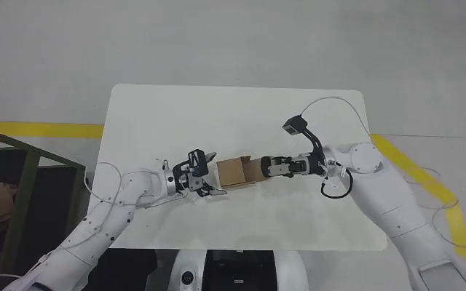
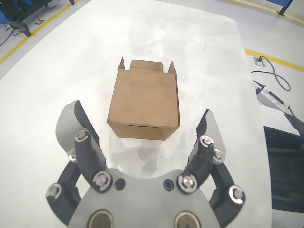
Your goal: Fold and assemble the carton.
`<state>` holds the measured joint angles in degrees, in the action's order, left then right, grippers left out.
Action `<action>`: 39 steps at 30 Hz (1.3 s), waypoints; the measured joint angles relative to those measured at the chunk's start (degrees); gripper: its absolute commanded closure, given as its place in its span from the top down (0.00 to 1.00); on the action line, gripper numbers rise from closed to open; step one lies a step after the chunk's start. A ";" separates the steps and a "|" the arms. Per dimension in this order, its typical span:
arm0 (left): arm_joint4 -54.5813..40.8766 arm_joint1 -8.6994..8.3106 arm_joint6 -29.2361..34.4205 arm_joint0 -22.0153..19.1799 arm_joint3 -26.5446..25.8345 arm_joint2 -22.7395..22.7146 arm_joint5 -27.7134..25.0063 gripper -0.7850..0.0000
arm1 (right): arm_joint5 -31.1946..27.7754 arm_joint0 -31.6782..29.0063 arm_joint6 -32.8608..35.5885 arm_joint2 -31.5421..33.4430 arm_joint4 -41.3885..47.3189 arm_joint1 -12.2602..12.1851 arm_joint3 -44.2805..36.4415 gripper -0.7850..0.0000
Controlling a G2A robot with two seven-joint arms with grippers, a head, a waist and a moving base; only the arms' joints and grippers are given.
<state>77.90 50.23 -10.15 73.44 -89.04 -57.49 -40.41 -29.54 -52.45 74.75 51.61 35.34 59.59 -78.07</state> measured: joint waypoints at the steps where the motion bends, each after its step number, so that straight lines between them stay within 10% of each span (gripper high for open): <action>1: 1.36 0.01 -0.57 0.37 -0.15 0.05 0.95 1.00 | -0.09 -0.23 -0.10 0.16 -0.03 -0.13 -0.31 1.00; 29: -0.20 3.59 -1.73 -4.63 7.97 5.31 1.58 1.00 | -1.09 -1.07 -1.09 -1.30 3.82 -1.08 -0.47 1.00; 39: 0.17 4.49 -2.48 -6.34 10.21 5.92 0.94 0.70 | -1.45 -1.64 -1.45 -1.27 4.17 -1.58 -0.97 1.00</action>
<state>78.07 54.72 -12.63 67.10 -78.83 -51.57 -39.48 -31.00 -54.08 73.29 50.35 39.51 58.02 -79.04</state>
